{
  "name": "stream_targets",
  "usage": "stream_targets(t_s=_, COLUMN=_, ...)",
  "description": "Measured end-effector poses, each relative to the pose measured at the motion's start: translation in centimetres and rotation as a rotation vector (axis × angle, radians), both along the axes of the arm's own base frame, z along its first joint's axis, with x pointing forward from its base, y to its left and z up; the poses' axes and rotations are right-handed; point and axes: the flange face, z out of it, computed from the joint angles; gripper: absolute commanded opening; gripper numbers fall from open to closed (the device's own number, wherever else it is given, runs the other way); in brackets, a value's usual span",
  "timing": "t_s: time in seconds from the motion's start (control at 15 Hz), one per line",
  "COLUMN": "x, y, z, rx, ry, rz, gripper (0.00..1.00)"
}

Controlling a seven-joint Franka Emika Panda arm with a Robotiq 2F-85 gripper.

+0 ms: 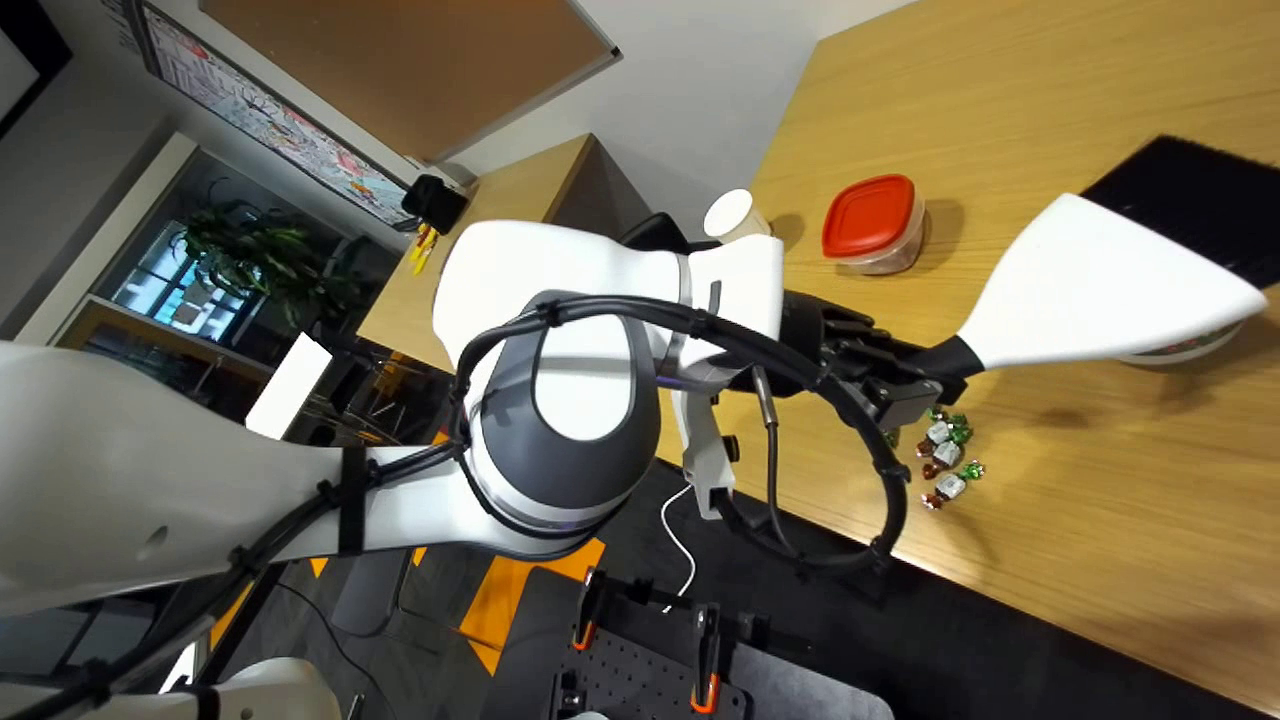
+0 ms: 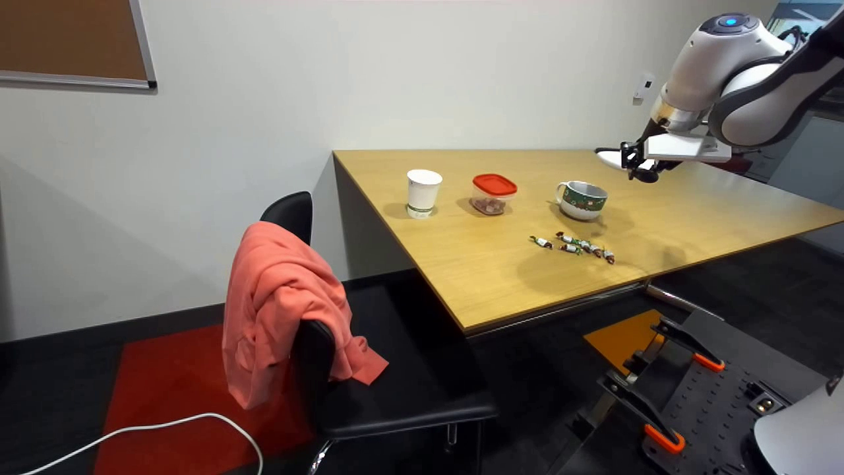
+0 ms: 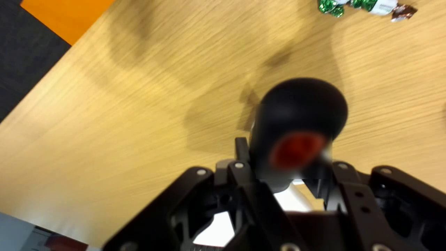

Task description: Use the brush to sweep the candy to the left side of the table

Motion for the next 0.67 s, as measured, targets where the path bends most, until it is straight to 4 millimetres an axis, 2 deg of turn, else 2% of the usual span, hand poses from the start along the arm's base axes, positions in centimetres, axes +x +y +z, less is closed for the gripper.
stream_targets(t_s=0.33, x=-0.3, y=0.1, z=-0.5, rx=0.007, ry=0.009, rz=0.000, gripper=0.38)
stream_targets(t_s=0.4, x=-0.3, y=0.1, z=-0.5, rx=0.007, ry=0.010, rz=0.001, gripper=0.13)
stream_targets(t_s=0.67, x=-0.5, y=0.6, z=-1.6, rx=0.098, ry=-0.012, rz=-0.073, gripper=0.13)
